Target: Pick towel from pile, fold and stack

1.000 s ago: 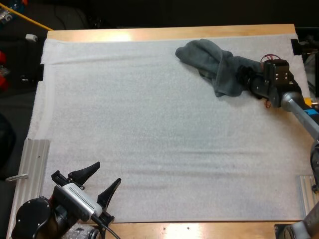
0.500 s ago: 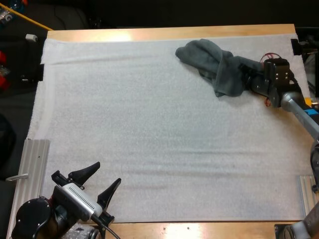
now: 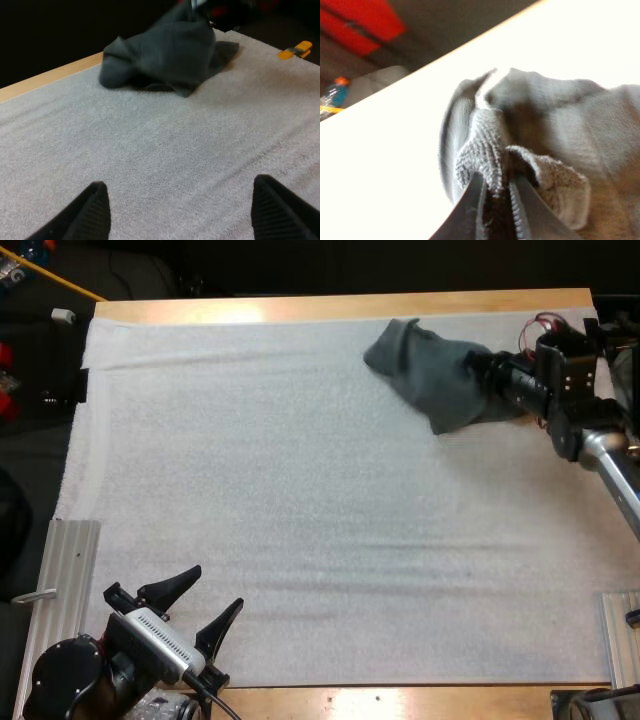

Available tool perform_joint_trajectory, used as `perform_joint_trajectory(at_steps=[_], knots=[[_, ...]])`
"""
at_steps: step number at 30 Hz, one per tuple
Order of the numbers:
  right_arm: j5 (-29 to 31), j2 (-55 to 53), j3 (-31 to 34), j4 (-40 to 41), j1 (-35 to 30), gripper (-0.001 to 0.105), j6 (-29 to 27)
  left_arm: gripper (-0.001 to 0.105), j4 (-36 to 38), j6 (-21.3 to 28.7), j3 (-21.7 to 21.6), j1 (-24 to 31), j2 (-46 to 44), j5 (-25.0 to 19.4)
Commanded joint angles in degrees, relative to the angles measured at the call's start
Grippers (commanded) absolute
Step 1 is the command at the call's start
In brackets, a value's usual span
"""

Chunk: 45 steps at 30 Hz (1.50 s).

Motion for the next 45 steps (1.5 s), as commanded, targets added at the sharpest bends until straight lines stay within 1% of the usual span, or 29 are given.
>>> perform_joint_trajectory(at_steps=[1, 5, 12, 19, 22, 25, 27, 31, 33, 35, 36, 37, 38, 39, 40, 41, 43, 44, 45], knots=[[0.59, -2.17, -0.58, 1.18, 0.58, 0.000, -2.76, 0.058, -0.61, -0.04, -0.40, -0.30, 0.06, 0.58], [3.04, -8.47, -0.58, 5.08, 2.67, 0.000, -6.56, 0.058, -0.61, -0.04, -0.40, -0.30, 0.06, 0.58], [3.20, -19.02, -0.58, 12.51, 6.39, 0.000, -11.49, 0.058, -0.61, -0.04, -0.40, -0.30, 0.06, 0.58], [3.39, -27.93, -0.58, 20.05, 12.35, 0.000, -11.56, 0.058, -0.61, -0.04, -0.40, -0.30, 0.06, 0.58], [3.39, -29.97, -0.58, 22.58, 17.16, 0.000, -11.38, 0.058, -0.61, -0.04, -0.40, -0.30, 0.06, 0.58], [4.01, -30.01, -0.58, 22.47, 22.81, 0.000, -10.02, 0.058, -0.61, -0.04, -0.40, -0.30, 0.06, 0.58], [4.30, -29.04, -0.58, 19.54, 27.59, 0.000, -7.61, 0.058, -0.61, -0.04, -0.40, -0.30, 0.06, 0.58], [4.73, -27.05, -0.58, 13.11, 33.03, 0.000, -5.07, 0.058, -0.61, -0.04, -0.40, -0.30, 0.06, 0.58], [8.18, -25.43, -0.58, 13.04, 34.67, 0.000, -4.90, 0.058, -0.61, -0.04, -0.40, -0.30, 0.06, 0.58], [11.58, -23.94, -0.31, 15.05, 34.98, 0.000, -4.90, 0.058, -0.61, -0.04, -0.40, -0.30, 0.06, 0.58], [14.54, -22.59, 0.07, 16.54, 34.98, 0.000, -5.02, 0.058, -0.61, -0.04, -0.40, -0.30, 0.06, 0.58], [15.76, -21.78, 0.34, 17.35, 34.77, 0.000, -5.04, 0.058, -0.61, -0.04, -0.40, -0.30, 0.06, 0.58], [18.51, -20.24, 0.99, 18.49, 34.26, 0.000, -5.03, 0.058, -0.61, -0.04, -0.40, -0.30, 0.06, 0.58], [20.21, -18.76, 1.61, 19.37, 33.87, 0.000, -5.03, 0.058, -0.61, -0.04, -0.40, -0.30, 0.06, 0.58], [20.61, -17.84, 2.11, 19.79, 33.41, 0.000, -4.92, 0.058, -0.61, -0.04, -0.40, -0.30, 0.06, 0.58], [20.66, -16.13, 2.67, 20.34, 32.80, 0.002, -4.86, 0.058, -0.61, -0.04, -0.40, -0.30, 0.06, 0.58], [20.69, -13.64, 3.52, 20.52, 31.81, 0.009, -4.02, 0.058, -0.61, -0.04, -0.40, -0.30, 0.06, 0.58], [20.69, -12.13, 3.70, 20.72, 31.17, 0.017, -2.82, 0.058, -0.61, -0.04, -0.40, -0.30, 0.06, 0.58], [20.69, -10.72, 3.70, 21.31, 30.57, 0.030, -1.39, 0.058, -0.61, -0.04, -0.40, -0.30, 0.06, 0.58]])
